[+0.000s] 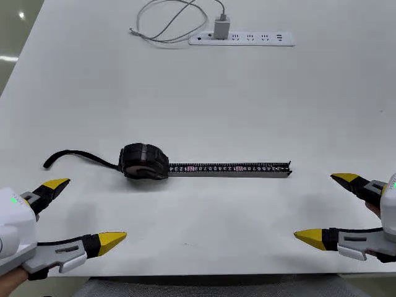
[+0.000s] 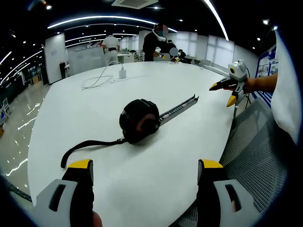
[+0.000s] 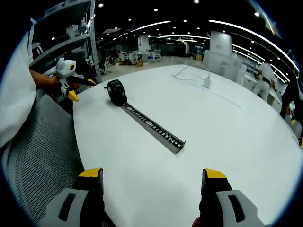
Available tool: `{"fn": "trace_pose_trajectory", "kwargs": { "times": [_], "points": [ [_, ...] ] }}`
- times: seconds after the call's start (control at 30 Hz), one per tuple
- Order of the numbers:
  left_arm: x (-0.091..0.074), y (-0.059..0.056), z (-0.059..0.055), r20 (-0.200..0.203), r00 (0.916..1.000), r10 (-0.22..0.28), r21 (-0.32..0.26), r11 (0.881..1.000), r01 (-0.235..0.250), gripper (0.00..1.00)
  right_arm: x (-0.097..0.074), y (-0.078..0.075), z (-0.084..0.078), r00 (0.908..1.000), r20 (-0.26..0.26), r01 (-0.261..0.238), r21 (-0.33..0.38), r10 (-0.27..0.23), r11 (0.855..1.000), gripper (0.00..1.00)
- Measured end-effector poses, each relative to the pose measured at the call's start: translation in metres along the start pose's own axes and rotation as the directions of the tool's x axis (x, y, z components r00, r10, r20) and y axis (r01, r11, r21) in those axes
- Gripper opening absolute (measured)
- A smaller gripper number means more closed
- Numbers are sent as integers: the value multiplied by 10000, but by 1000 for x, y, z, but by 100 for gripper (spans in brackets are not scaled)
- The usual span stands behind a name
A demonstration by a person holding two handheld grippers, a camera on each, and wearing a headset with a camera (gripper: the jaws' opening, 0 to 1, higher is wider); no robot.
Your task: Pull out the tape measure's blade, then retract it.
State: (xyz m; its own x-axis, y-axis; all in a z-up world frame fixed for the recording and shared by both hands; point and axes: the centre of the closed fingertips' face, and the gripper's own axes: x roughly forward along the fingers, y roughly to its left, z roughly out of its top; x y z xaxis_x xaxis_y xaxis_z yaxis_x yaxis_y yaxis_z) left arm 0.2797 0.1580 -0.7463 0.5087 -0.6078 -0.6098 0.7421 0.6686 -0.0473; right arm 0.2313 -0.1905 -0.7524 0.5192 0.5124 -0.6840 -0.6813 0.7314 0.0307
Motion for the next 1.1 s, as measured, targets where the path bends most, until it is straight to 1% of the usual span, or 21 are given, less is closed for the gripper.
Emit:
{"fn": "trace_pose_trajectory", "kwargs": {
  "times": [0.13, 0.17, 0.33, 0.4, 0.43, 0.53, 0.6, 0.67, 0.73, 0.8, 0.9, 1.03, 1.1],
  "points": [
    [-2, -3, -2, -40, 10000, 8, -35, 10000, -9, 91, -3, 3, -2, 9999, 125, 74, 92, -75, 9999, 89],
    [-3, -3, -2, -9, 10000, 32, -55, 10000, -32, 93, -4, 4, -2, 9998, 155, 103, 162, -105, 9998, 89],
    [-6, -4, -3, 70, 9999, 79, -194, 9998, -77, 95, -9, 6, -7, 9994, 245, 240, 341, -249, 9991, 94],
    [-7, -4, -6, 74, 9999, 78, -281, 9996, -76, 96, -11, 6, -9, 9991, 315, 267, 414, -281, 9988, 94],
    [-7, -6, -7, 82, 10000, -21, -337, 9994, 23, 96, -11, 6, -11, 9991, 322, 273, 491, -289, 9984, 95],
    [-7, -7, -10, 25, 10000, 18, -342, 9994, -17, 99, -12, 9, -16, 9992, 275, 280, 541, -295, 9981, 96],
    [-8, -7, -9, 50, 10000, 47, -385, 9992, -45, 99, -12, 10, -18, 9994, 199, 283, 592, -295, 9978, 97],
    [-10, -7, -7, 106, 9999, 62, -350, 9994, -58, 99, -13, 11, -17, 9990, 304, 299, 640, -319, 9975, 99],
    [-11, -7, -5, 179, 9998, 102, -376, 9992, -95, 99, -13, 10, -17, 9991, 305, 289, 672, -310, 9973, 99],
    [-11, -7, -5, 188, 9998, 121, -392, 9992, -113, 99, -13, 11, -17, 9989, 321, 332, 669, -354, 9972, 99],
    [-11, -8, -5, 229, 9996, 133, -426, 9990, -123, 99, -11, 14, -18, 9993, 200, 291, 497, -301, 9983, 99],
    [-11, -9, -5, 241, 9996, 121, -460, 9989, -109, 99, -11, 12, -16, 9991, 278, 291, 570, -307, 9980, 99],
    [-10, -9, -6, 203, 9997, 145, -418, 9990, -137, 99, -10, 13, -17, 9992, 223, 309, 556, -322, 9980, 99]
  ]
}}
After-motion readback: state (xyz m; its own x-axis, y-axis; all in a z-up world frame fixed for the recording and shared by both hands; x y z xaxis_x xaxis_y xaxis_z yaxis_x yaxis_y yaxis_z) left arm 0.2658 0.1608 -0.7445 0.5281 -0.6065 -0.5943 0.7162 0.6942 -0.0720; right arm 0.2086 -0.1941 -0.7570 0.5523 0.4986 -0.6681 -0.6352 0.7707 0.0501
